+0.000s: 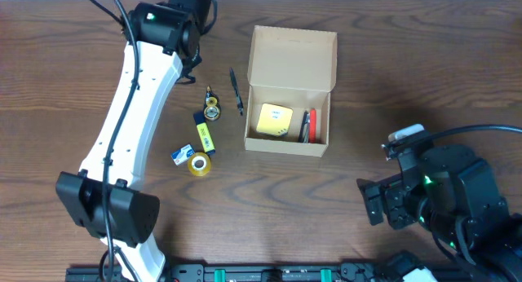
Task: Pack container
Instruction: 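Raise the left gripper out of the box and retract left, then lower the left gripper and grasp the black-and-gold correction tape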
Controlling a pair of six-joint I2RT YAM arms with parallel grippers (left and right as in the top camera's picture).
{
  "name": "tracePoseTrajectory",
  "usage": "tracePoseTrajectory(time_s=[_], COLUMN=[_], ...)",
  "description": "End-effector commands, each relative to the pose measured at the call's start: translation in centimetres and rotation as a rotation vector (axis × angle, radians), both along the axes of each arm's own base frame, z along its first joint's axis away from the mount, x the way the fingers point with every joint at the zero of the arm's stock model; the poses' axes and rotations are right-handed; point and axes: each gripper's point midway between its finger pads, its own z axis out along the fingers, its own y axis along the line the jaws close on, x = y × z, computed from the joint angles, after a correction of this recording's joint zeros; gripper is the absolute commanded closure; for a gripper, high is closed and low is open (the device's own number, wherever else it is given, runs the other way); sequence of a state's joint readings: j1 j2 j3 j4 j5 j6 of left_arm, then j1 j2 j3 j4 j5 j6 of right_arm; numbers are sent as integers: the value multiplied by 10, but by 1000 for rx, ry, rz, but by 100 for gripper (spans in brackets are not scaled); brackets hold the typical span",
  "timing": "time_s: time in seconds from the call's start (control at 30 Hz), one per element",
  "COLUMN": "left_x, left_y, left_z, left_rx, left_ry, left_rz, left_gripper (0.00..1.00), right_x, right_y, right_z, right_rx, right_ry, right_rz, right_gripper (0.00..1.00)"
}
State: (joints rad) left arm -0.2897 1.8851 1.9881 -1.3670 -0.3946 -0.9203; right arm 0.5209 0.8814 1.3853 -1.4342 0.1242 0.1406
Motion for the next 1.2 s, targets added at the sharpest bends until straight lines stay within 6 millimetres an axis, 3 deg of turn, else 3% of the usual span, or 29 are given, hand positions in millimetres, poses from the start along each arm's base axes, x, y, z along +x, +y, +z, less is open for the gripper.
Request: tracePoseTrajectory(time_s=[0.0, 0.13, 0.53, 0.83, 0.97, 1.03, 1.1, 1.17], left_x=[-4, 2, 11, 38, 37, 38, 41, 46], left_y=[0, -11, -24, -32, -32, -32, -36, -45], left_z=[-21, -54, -127, -157, -166, -170, -177, -187], left_rx=[-6, -62, -141, -187, -186, -187, -204, -247], left_ry=[44, 50, 16, -139, -136, -129, -129, -127], left_rz=[24, 13, 15, 3, 4, 4, -2, -17], left_gripper=[94, 94, 94, 94, 94, 87, 68, 57], right_x=[1, 1, 1, 1, 1, 1, 1, 1], right_y=[-2, -2, -2, -2, -2, -2, -2, -2], right_z=[0, 0, 0, 0, 0, 0, 0, 0], right_rx=[-7, -7, -7, -7, -7, -7, -7, -7], right_ry=[-2, -3, -3, -3, -2, -2, -2, -3], right_rz=[-6, -6, -6, -6, -6, -6, -6, -6], right_gripper=[1, 1, 1, 1, 1, 1, 1, 1])
